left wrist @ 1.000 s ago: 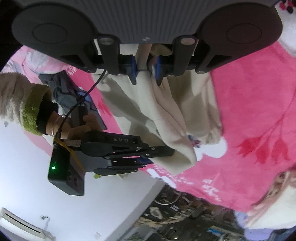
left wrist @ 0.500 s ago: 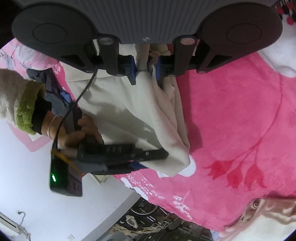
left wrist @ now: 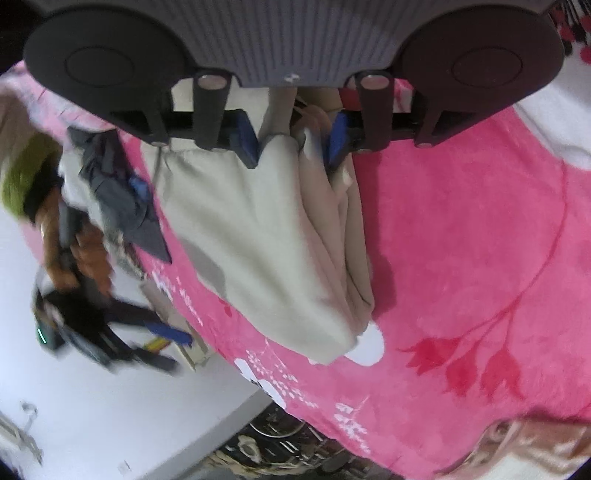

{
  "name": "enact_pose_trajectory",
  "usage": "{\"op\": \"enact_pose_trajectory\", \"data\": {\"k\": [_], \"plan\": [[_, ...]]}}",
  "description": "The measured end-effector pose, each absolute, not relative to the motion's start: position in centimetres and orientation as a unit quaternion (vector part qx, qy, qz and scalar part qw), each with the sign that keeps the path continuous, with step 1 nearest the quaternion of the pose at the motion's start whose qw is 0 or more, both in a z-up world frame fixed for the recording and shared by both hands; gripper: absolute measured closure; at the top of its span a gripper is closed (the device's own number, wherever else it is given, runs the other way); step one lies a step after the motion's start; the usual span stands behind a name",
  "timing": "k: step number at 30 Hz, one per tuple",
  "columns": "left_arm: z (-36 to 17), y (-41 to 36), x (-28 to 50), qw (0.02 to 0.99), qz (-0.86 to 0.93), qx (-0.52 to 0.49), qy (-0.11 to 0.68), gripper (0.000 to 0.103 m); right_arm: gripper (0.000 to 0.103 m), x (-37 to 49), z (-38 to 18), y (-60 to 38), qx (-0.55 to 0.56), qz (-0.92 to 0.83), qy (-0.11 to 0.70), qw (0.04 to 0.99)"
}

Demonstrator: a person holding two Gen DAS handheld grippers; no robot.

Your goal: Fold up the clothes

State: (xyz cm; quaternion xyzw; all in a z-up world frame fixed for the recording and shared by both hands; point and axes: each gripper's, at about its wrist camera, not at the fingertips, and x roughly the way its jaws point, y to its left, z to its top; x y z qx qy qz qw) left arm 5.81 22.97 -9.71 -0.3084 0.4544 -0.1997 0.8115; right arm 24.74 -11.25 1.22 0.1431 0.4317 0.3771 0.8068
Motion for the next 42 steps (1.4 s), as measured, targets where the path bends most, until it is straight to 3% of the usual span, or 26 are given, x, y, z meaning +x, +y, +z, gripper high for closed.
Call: {"op": "enact_pose_trajectory", "data": {"k": [3, 9, 19, 30, 36, 38, 42], "plan": [[-9.5, 24.2, 5.6, 0.805, -0.192, -0.337, 0.449, 0.046, 0.04, 21.9, 2.0, -12.8, 0.135, 0.386, 0.428, 0.806], [-9.5, 27.5, 4.4, 0.795, -0.148, -0.399, 0.431, 0.047, 0.04, 16.3, 2.0, -13.5, 0.093, 0.411, 0.44, 0.793], [-7.8, 27.1, 2.7, 0.809, -0.147, -0.379, 0.425, 0.049, 0.04, 9.1, 0.1, -11.1, -0.002, 0.438, 0.458, 0.774], [-9.5, 21.9, 1.5, 0.811, -0.19, -0.294, 0.468, 0.049, 0.04, 6.4, -5.4, -19.8, 0.246, 0.259, 0.529, 0.77], [-9.4, 20.5, 1.1, 0.822, -0.193, -0.249, 0.475, 0.064, 0.052, 4.9, -7.3, -19.1, 0.245, 0.254, 0.561, 0.749], [-9.3, 20.1, 1.0, 0.825, -0.19, -0.242, 0.473, 0.08, 0.056, 4.8, -7.1, -18.7, 0.23, 0.253, 0.561, 0.754], [-9.0, 19.3, 0.6, 0.829, -0.189, -0.237, 0.471, 0.097, 0.069, 4.4, -6.6, -18.8, 0.22, 0.25, 0.557, 0.761]]}}
